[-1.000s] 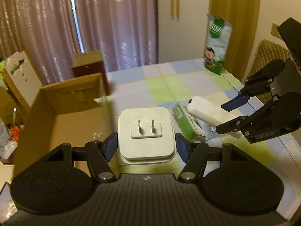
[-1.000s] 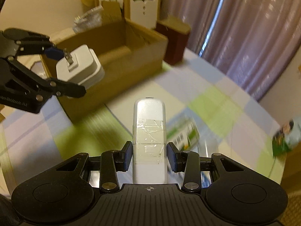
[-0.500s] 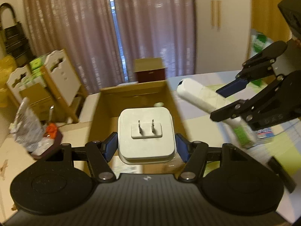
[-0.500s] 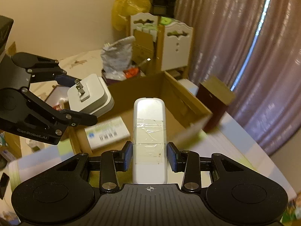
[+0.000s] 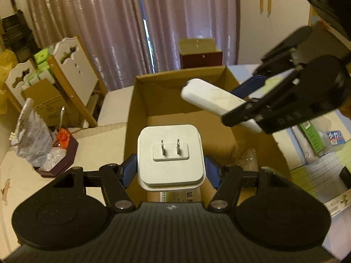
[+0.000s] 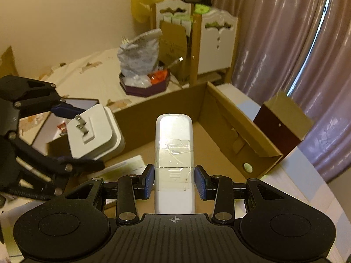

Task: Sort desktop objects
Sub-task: 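Open the left tool to drop the plug adapter while the right tool drops the white stick, then move both tools back toward the remaining items on the table, then grasp the white-green ointment box with the left tool while the right tool grasps the black remote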

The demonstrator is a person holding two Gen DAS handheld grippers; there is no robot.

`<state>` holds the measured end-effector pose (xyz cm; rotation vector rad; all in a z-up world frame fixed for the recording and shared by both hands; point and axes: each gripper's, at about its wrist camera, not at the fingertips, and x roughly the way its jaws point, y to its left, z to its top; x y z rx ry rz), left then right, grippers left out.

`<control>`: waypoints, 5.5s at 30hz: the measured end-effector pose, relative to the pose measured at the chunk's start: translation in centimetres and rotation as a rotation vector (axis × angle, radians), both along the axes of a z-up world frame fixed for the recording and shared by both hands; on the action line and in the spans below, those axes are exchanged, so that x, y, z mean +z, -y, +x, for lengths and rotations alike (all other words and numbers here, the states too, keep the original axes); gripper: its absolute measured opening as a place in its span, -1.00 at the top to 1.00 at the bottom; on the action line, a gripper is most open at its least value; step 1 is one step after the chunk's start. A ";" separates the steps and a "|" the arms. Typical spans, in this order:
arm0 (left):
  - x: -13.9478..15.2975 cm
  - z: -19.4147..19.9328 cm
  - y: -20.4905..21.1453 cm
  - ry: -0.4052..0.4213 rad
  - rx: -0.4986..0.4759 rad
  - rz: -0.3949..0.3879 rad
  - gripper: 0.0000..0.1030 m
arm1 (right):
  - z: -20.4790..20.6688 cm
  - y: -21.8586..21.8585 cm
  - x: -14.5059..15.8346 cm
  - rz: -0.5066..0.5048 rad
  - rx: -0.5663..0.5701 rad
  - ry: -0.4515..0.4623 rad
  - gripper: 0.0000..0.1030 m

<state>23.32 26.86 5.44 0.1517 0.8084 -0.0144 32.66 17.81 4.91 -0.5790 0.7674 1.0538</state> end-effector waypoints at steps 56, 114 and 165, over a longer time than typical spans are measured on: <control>-4.8 2.3 -1.2 -0.080 -0.024 -0.026 -0.23 | 3.6 -3.1 -7.7 -0.118 0.009 -0.029 0.26; -5.0 -6.8 24.4 -0.098 -0.519 0.004 -0.67 | -13.1 41.6 -6.3 0.032 -0.753 -0.197 0.19; -12.7 -8.4 29.2 -0.340 -0.654 0.026 0.35 | -15.5 38.5 -11.2 -0.027 -0.673 -0.241 -0.71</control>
